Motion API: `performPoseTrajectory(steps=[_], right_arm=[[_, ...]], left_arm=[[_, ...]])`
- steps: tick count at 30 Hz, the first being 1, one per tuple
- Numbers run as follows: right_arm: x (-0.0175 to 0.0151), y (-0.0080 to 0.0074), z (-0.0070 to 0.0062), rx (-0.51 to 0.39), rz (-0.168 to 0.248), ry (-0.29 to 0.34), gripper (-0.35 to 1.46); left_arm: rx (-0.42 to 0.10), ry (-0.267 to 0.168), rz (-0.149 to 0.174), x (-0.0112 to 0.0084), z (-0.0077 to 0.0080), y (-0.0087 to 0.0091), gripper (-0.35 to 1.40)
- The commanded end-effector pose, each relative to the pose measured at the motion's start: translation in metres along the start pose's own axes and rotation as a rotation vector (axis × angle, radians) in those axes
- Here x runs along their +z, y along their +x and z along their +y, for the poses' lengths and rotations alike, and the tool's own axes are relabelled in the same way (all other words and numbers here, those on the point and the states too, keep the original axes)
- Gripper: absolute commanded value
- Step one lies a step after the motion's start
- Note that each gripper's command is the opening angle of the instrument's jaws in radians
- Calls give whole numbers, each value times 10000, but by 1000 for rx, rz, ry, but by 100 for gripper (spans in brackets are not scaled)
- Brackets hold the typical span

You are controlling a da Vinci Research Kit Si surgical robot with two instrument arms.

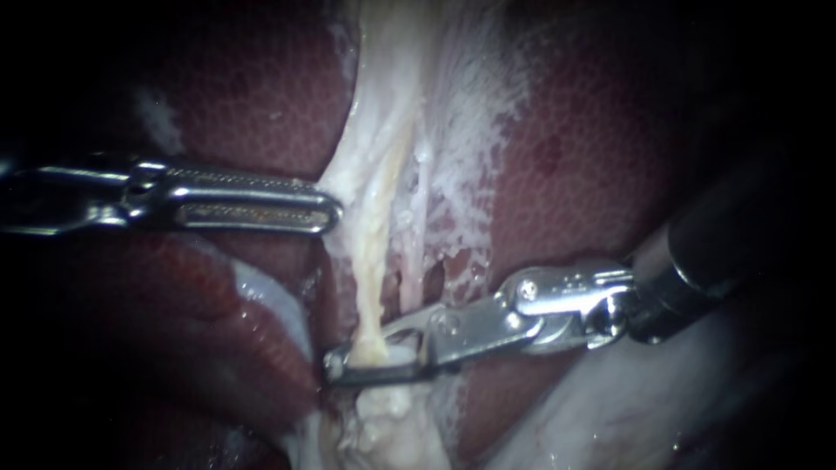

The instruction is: Clipping first clip left tube

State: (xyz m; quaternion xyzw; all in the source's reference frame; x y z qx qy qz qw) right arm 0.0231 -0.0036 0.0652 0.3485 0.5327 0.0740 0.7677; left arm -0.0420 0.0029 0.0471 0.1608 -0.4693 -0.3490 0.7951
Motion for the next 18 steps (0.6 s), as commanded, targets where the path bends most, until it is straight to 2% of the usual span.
performPoseTrajectory(steps=[1, 18], right_arm=[[2, -1, 0, 2, 0, 1, -35], [4, -4, -2, -1, -1, 2, -35]], left_arm=[[0, 0, 0, 0, 0, 0, -35], [0, -1, 0, 1, 0, 0, -35]])
